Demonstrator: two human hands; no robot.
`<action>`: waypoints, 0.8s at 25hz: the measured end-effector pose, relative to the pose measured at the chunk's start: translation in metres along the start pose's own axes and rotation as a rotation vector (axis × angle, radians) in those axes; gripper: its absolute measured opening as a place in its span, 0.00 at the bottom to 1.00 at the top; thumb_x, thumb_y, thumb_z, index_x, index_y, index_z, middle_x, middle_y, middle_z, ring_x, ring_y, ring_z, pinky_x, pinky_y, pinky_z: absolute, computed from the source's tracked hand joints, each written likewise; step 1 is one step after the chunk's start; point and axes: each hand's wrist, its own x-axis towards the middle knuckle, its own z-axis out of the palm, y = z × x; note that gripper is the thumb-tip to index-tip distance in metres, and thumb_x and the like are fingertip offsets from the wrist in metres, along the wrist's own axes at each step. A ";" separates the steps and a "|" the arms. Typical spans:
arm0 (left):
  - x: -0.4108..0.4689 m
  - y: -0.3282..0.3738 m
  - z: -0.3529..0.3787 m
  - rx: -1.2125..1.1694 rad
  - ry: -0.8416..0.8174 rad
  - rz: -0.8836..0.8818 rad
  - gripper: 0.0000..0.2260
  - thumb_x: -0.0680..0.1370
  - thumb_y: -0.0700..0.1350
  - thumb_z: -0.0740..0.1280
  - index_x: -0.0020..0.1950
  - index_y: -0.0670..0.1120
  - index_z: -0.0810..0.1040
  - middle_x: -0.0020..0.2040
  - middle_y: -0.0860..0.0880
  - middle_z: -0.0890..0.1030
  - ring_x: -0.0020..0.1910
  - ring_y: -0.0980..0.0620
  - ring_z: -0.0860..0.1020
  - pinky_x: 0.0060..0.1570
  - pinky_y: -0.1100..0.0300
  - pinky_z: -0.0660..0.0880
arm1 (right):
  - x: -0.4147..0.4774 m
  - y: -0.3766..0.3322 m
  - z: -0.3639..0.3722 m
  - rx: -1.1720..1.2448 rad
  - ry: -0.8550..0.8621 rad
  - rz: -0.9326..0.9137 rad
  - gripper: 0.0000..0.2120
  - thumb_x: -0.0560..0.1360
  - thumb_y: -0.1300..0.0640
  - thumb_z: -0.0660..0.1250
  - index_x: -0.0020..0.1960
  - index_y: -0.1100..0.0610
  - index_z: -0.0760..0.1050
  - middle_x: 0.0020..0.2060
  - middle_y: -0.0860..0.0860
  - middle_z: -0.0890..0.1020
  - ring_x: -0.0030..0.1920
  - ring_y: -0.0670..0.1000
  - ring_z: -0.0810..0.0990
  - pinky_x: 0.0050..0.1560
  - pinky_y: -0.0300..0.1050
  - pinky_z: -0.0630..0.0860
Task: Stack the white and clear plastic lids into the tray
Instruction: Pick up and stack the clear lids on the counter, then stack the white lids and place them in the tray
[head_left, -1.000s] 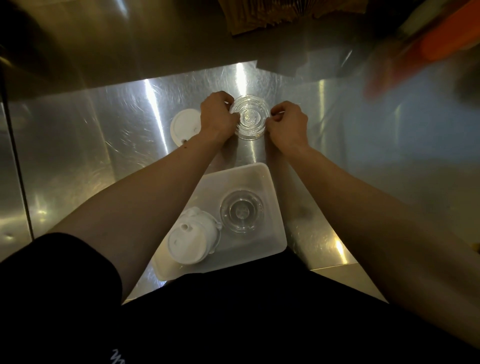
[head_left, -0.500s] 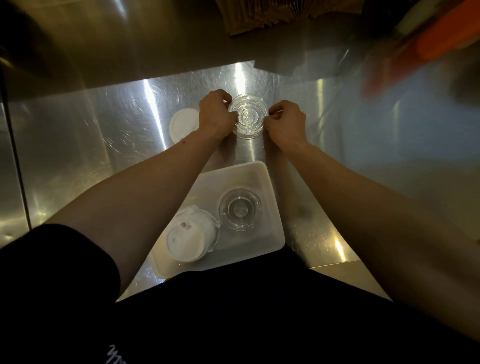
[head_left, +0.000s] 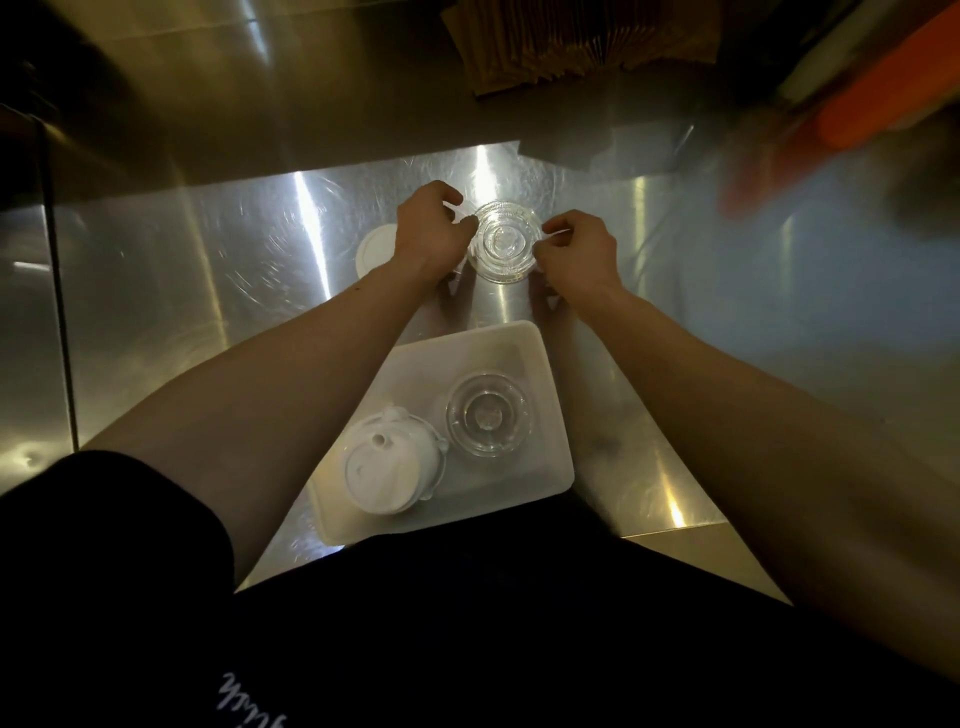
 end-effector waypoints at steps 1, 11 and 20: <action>-0.002 0.000 -0.003 -0.012 0.012 0.010 0.15 0.76 0.45 0.69 0.60 0.42 0.76 0.59 0.43 0.79 0.54 0.47 0.79 0.55 0.53 0.78 | -0.003 -0.003 -0.001 0.006 0.001 -0.010 0.13 0.71 0.62 0.68 0.55 0.57 0.78 0.48 0.56 0.83 0.45 0.56 0.85 0.48 0.54 0.84; -0.025 -0.026 -0.044 -0.023 0.165 0.061 0.14 0.78 0.46 0.66 0.63 0.43 0.76 0.60 0.44 0.79 0.57 0.49 0.78 0.54 0.61 0.75 | -0.030 -0.037 0.018 -0.001 -0.184 -0.087 0.13 0.74 0.59 0.70 0.59 0.55 0.77 0.50 0.55 0.83 0.39 0.51 0.84 0.35 0.40 0.83; -0.031 -0.072 -0.076 -0.118 0.124 -0.151 0.20 0.80 0.45 0.63 0.71 0.44 0.68 0.68 0.42 0.74 0.65 0.44 0.74 0.65 0.50 0.74 | -0.035 -0.054 0.059 -0.149 -0.379 -0.031 0.21 0.75 0.57 0.71 0.66 0.58 0.71 0.57 0.61 0.79 0.43 0.57 0.87 0.46 0.54 0.85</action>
